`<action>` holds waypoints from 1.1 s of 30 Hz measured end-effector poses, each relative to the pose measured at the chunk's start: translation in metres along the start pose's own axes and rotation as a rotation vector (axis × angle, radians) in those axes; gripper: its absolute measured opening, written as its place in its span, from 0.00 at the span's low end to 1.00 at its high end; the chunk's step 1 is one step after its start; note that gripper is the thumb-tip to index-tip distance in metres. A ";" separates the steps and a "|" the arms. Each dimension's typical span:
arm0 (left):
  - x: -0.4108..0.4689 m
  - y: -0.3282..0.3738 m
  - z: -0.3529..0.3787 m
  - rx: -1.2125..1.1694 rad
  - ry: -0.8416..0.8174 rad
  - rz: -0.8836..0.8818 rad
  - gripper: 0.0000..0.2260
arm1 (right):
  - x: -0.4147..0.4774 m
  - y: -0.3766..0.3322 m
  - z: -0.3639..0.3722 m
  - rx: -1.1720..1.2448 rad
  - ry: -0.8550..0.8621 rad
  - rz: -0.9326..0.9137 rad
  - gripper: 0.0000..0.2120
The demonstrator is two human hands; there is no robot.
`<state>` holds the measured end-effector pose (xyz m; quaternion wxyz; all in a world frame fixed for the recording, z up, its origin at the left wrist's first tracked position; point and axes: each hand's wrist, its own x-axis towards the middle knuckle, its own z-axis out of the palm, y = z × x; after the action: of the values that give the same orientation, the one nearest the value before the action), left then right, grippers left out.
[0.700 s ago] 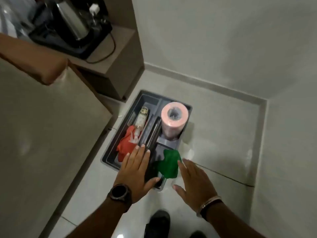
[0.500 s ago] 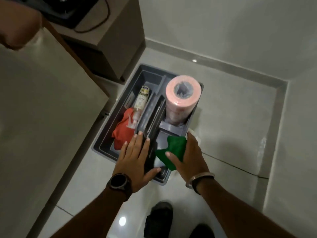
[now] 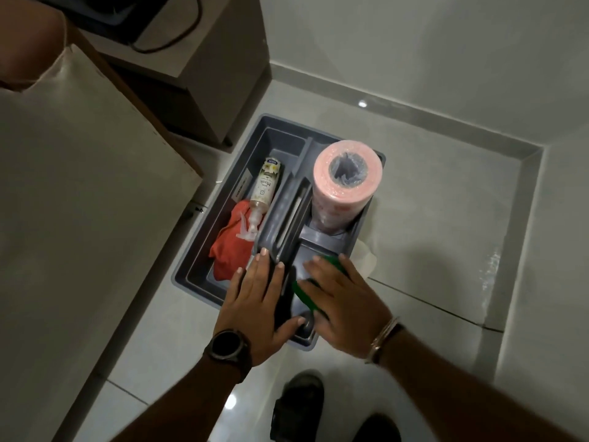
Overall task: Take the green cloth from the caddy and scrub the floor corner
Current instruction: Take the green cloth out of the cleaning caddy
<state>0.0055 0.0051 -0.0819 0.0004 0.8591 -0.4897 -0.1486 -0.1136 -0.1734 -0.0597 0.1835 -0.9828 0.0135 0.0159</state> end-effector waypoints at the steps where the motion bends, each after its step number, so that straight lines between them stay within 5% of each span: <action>1: 0.000 0.000 0.000 -0.002 0.005 0.005 0.42 | -0.006 0.016 -0.007 -0.060 -0.116 -0.156 0.30; 5: 0.000 -0.001 0.003 0.003 0.019 0.014 0.43 | 0.013 0.048 -0.016 -0.369 -0.345 -0.468 0.37; 13: 0.000 -0.005 0.005 -0.011 0.015 0.024 0.42 | 0.048 0.031 -0.004 -0.453 -0.582 -0.356 0.16; 25: -0.003 -0.005 -0.003 -0.017 -0.024 0.019 0.39 | 0.004 0.044 -0.033 -0.548 -0.315 -0.432 0.24; 33: -0.001 -0.006 0.000 0.008 -0.001 0.061 0.36 | -0.027 0.050 -0.029 -0.458 -0.053 -0.439 0.19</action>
<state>0.0103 0.0087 -0.0824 0.0014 0.8439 -0.5161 -0.1468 -0.1411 -0.2296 -0.0498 -0.0432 -0.9773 -0.2076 0.0040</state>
